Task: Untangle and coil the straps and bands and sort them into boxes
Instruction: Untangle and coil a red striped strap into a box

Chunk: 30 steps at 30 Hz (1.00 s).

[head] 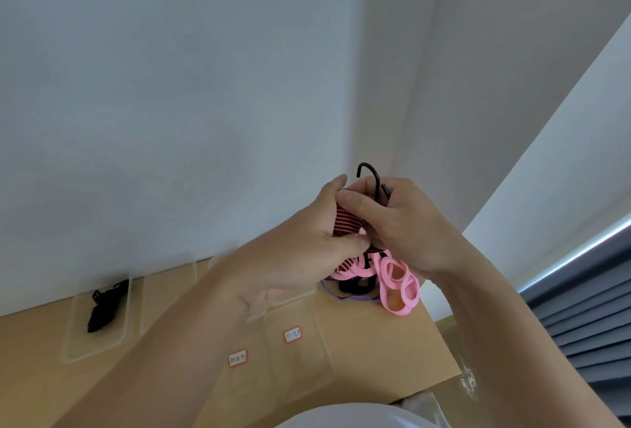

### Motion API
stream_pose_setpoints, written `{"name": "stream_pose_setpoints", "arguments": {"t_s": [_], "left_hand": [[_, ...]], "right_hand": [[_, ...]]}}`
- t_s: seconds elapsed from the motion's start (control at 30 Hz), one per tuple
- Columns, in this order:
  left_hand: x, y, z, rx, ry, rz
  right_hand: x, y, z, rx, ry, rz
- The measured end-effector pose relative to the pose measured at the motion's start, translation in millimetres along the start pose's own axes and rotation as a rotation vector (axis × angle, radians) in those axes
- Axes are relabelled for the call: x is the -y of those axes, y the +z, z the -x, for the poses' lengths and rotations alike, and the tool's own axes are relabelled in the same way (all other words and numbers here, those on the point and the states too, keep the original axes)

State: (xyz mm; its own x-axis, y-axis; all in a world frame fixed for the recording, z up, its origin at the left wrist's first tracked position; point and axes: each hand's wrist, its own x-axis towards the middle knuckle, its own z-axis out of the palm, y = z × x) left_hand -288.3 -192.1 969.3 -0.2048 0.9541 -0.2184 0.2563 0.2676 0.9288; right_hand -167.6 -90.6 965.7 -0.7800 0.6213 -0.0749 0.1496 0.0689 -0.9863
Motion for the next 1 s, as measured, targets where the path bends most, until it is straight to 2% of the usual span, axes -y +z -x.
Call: {"name": "stream_pose_setpoints", "arguments": {"t_s": [0.13, 0.23, 0.4, 0.5, 0.73, 0.8, 0.9, 1.0], "left_hand": [[-6.7, -0.7, -2.0, 0.114, -0.083, 0.490], [-0.8, 3.0, -8.6, 0.078, -0.152, 0.712], [13.2, 9.0, -19.7, -0.164, -0.124, 0.698], [22.5, 5.3, -24.2, -0.271, -0.102, 0.584], [35.5, 3.0, -41.0, -0.487, -0.061, 0.112], [31.6, 0.0, -39.9, -0.493, -0.056, 0.096], [26.4, -2.1, -34.7, -0.493, -0.098, 0.205], [24.1, 0.5, -30.3, -0.464, -0.156, 0.248]], "right_hand": [[3.6, 3.0, -1.6, -0.022, -0.099, -0.028], [7.0, 9.0, -4.1, -0.100, -0.148, -0.123], [4.8, 23.1, -4.5, -0.277, -0.228, -0.475], [5.1, 25.1, 2.1, -0.377, -0.291, -0.534], [-8.5, 29.0, 12.1, -0.353, -0.365, -0.182], [-16.5, 24.8, 12.1, -0.311, -0.332, -0.046], [-33.1, 22.8, 12.9, -0.202, -0.262, 0.147], [-44.4, 30.3, 13.4, -0.180, -0.325, 0.347]]}}
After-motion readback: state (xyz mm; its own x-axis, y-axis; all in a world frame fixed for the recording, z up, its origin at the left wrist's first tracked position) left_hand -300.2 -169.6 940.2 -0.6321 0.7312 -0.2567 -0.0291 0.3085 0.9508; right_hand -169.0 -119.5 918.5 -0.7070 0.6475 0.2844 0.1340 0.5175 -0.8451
